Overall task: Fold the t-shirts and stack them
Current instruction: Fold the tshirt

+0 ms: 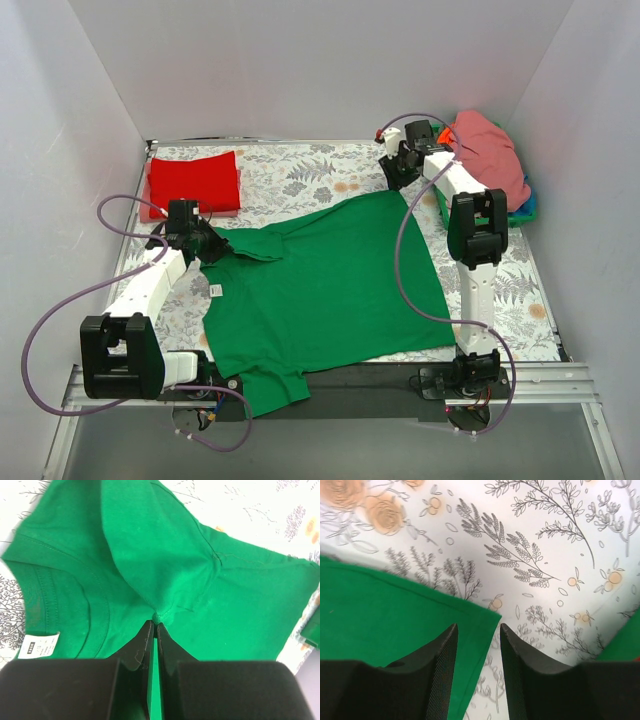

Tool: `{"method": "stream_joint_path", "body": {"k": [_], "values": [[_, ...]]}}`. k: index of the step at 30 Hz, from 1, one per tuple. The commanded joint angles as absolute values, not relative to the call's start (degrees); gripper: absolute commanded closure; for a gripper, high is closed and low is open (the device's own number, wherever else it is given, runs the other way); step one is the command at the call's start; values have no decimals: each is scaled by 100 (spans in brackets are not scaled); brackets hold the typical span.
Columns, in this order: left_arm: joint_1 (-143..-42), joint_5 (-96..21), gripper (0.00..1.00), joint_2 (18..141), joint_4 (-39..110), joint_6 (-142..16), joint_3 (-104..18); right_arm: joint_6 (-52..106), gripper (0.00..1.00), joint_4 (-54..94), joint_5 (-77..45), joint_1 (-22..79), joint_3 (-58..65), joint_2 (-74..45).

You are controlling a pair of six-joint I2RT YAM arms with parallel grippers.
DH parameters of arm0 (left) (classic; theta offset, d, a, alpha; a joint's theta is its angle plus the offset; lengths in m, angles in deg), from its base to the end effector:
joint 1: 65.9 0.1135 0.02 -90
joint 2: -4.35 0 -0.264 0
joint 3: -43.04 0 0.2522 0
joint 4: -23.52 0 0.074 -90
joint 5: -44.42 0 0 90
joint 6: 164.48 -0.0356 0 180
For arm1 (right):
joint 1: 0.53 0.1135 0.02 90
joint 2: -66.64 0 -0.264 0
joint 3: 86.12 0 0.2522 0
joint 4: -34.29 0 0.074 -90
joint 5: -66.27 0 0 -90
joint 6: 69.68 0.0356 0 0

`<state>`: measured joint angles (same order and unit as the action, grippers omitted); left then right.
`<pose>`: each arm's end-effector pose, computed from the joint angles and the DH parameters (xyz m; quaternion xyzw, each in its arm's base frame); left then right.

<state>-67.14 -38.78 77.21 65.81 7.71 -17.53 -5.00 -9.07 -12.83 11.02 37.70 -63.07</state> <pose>0.2518 -0.0097 0.2230 -0.6035 0.7351 -0.2442 0.1891 0.4990 0.1088 0.2082 -0.3265 0.8749 0.0468 0.3548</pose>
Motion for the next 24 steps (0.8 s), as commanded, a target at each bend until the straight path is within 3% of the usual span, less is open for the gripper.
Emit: {"method": "stream_joint_path", "body": {"k": [1,11,24], "values": [[-6687,-3636,100,7668,6532,638,-2003,-218,53,-900,-1538,1010,4303,-6694],[-6687,-3609,100,7844,6611,550,-2214,-174,53,-917,-1617,949,4743,-7275],[-6687,-3530,100,7976,6663,611,-2495,63,58,-944,-817,834,4199,-7064]]}}
